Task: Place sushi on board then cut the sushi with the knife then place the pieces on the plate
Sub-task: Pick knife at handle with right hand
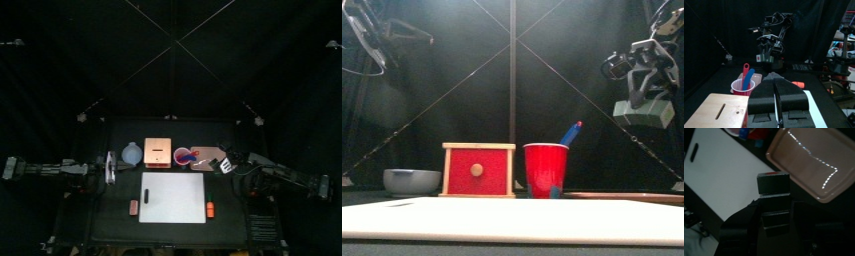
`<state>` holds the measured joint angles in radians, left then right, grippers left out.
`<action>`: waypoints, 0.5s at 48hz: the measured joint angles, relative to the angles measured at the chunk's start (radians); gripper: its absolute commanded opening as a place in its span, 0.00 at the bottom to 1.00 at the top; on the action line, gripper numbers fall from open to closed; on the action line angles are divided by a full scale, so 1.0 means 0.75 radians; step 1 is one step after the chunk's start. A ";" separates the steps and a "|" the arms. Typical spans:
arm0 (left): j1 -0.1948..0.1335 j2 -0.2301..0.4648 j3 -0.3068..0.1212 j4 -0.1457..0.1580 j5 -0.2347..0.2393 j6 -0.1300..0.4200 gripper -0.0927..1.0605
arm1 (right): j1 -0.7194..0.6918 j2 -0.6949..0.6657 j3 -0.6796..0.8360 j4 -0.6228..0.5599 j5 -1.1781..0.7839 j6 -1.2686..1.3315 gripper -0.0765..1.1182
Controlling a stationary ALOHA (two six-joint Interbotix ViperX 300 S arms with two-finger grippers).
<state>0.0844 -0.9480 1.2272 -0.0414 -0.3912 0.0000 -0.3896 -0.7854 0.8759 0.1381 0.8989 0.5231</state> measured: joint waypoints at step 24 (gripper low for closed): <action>0.010 0.000 0.014 0.000 -0.002 0.000 0.14 | 0.407 0.472 -0.125 0.059 -0.323 0.335 0.59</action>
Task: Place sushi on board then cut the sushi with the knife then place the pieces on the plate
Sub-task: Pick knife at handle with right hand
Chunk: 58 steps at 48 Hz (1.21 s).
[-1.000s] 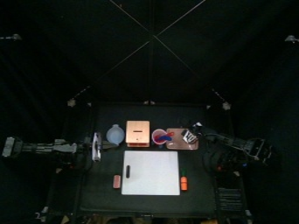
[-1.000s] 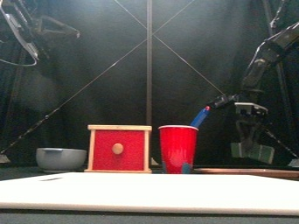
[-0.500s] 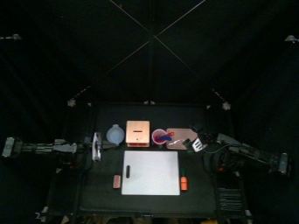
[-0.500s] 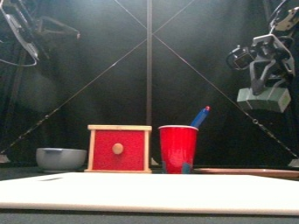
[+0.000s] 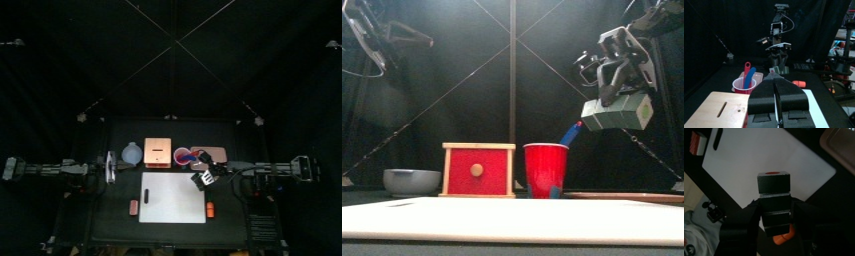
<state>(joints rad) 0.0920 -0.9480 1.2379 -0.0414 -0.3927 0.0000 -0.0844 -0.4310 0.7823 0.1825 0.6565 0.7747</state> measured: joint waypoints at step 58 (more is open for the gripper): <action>0.102 0.000 0.086 -0.039 0.000 0.002 0.14 | 0.213 0.759 -0.538 -0.366 0.049 1.131 0.60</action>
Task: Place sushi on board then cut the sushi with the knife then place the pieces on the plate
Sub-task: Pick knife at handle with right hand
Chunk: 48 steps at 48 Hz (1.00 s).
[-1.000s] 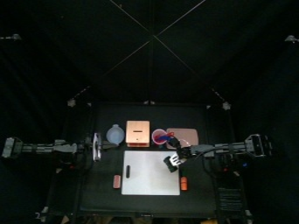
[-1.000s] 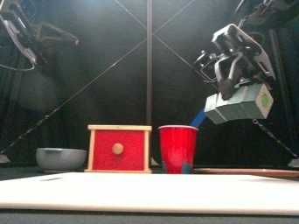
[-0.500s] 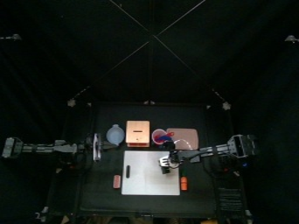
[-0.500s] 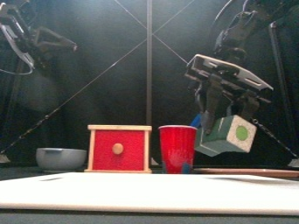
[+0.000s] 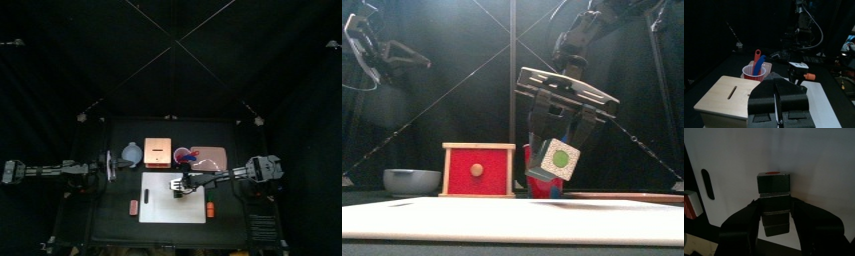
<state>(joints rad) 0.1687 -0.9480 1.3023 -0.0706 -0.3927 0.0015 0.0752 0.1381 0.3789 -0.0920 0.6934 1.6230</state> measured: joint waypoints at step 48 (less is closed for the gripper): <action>0.037 0.000 0.004 0.065 -0.039 0.000 0.14 | 0.000 0.082 -0.108 0.014 0.080 -0.053 0.93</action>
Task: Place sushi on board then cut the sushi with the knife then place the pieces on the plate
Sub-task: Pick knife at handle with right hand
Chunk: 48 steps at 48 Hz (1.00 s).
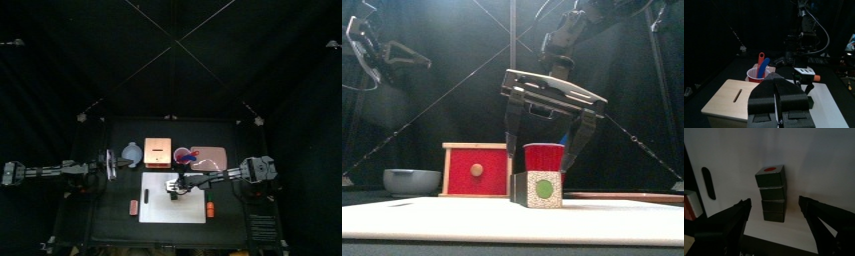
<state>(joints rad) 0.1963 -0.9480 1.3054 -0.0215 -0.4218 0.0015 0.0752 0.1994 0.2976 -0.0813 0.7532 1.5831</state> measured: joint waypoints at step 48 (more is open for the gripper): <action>0.002 0.000 -0.029 -0.016 -0.055 -0.008 0.14 | -0.018 -0.540 0.354 -0.789 -0.401 -0.663 0.93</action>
<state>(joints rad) 0.1979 -0.9480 1.2839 -0.0337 -0.4633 -0.0046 0.0614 -0.2056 0.5630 -0.6734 0.4525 1.0861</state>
